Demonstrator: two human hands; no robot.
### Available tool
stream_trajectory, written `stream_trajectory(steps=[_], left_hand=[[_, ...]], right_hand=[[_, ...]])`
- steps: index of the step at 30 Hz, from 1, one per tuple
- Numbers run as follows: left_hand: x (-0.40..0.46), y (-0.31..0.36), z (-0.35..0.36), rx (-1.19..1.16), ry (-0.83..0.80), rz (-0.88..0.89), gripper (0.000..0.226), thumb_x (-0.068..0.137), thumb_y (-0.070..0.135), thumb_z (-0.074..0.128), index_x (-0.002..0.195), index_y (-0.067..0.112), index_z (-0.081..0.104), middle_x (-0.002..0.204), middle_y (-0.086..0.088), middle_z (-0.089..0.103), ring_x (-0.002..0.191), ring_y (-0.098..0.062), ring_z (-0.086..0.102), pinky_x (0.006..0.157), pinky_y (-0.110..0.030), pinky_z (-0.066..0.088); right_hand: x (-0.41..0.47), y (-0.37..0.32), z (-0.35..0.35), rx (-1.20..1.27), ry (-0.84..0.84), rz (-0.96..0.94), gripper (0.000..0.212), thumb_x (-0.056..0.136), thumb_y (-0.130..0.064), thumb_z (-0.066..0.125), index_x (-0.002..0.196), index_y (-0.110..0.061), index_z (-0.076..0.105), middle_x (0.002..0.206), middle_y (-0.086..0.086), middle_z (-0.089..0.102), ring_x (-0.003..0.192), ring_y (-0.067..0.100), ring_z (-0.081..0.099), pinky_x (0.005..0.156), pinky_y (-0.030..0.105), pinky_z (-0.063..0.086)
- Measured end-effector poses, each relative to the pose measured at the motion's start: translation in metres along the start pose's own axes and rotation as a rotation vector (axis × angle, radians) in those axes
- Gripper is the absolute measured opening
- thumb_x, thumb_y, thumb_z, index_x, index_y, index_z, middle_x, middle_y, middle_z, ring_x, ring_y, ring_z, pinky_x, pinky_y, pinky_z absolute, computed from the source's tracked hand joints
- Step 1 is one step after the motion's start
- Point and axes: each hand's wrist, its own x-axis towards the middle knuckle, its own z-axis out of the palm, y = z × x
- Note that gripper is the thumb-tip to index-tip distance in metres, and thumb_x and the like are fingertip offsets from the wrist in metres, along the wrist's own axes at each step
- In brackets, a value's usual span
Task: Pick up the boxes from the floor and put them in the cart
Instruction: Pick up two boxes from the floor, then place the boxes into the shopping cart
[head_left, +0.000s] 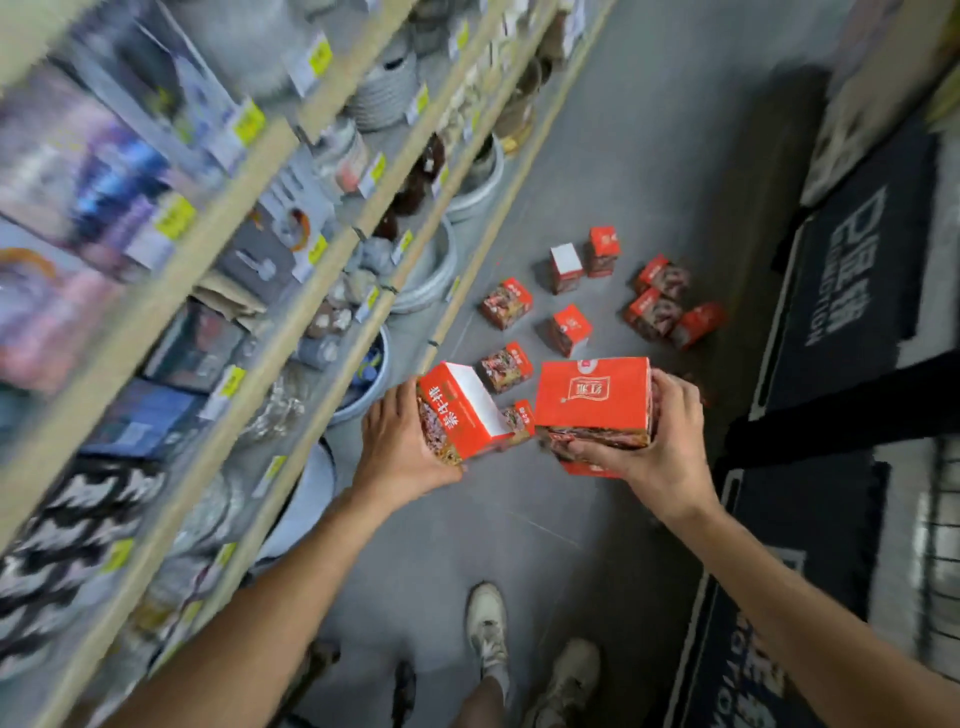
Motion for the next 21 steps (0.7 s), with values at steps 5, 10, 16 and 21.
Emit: stream_trajectory(steps=[5, 10, 16, 21], left_hand=[[-0.046, 0.021, -0.099, -0.117, 0.096, 0.030, 0.126, 0.037, 0.061, 0.083, 0.144, 0.021, 0.029, 0.136, -0.005, 0.044, 0.131, -0.029, 0.040, 0.108, -0.049, 0.035], [-0.070, 0.018, -0.154, -0.197, 0.195, 0.045, 0.131, 0.044, 0.053, 0.090, 0.151, 0.024, 0.019, 0.141, -0.007, 0.041, 0.135, -0.029, 0.035, 0.111, -0.057, 0.032], [-0.076, 0.007, -0.196, -0.340, 0.270, -0.008, 0.136, 0.037, 0.053, 0.089, 0.150, 0.035, 0.016, 0.140, -0.005, 0.038, 0.135, -0.029, 0.037, 0.108, -0.059, 0.038], [-0.093, -0.007, -0.218, -0.377, 0.356, -0.033, 0.136, 0.038, 0.058, 0.086, 0.150, 0.040, 0.011, 0.146, -0.001, 0.033, 0.140, -0.026, 0.032, 0.107, -0.061, 0.040]], right_hand=[[-0.010, -0.095, -0.040, 0.070, 0.032, -0.058, 0.108, 0.050, -0.065, 0.089, 0.139, -0.036, 0.034, 0.139, -0.014, 0.034, 0.135, 0.012, 0.039, 0.115, 0.042, 0.040], [-0.012, -0.158, -0.055, 0.059, 0.059, -0.141, 0.111, 0.049, -0.065, 0.091, 0.140, -0.032, 0.035, 0.135, -0.016, 0.034, 0.132, 0.007, 0.038, 0.115, 0.038, 0.037], [-0.010, -0.196, -0.044, 0.073, 0.050, -0.213, 0.110, 0.051, -0.068, 0.090, 0.141, -0.035, 0.035, 0.137, -0.017, 0.034, 0.131, 0.003, 0.041, 0.114, 0.039, 0.039], [0.000, -0.219, -0.023, 0.121, -0.011, -0.250, 0.110, 0.050, -0.067, 0.089, 0.141, -0.036, 0.035, 0.135, -0.020, 0.035, 0.126, -0.001, 0.042, 0.111, 0.035, 0.039]])
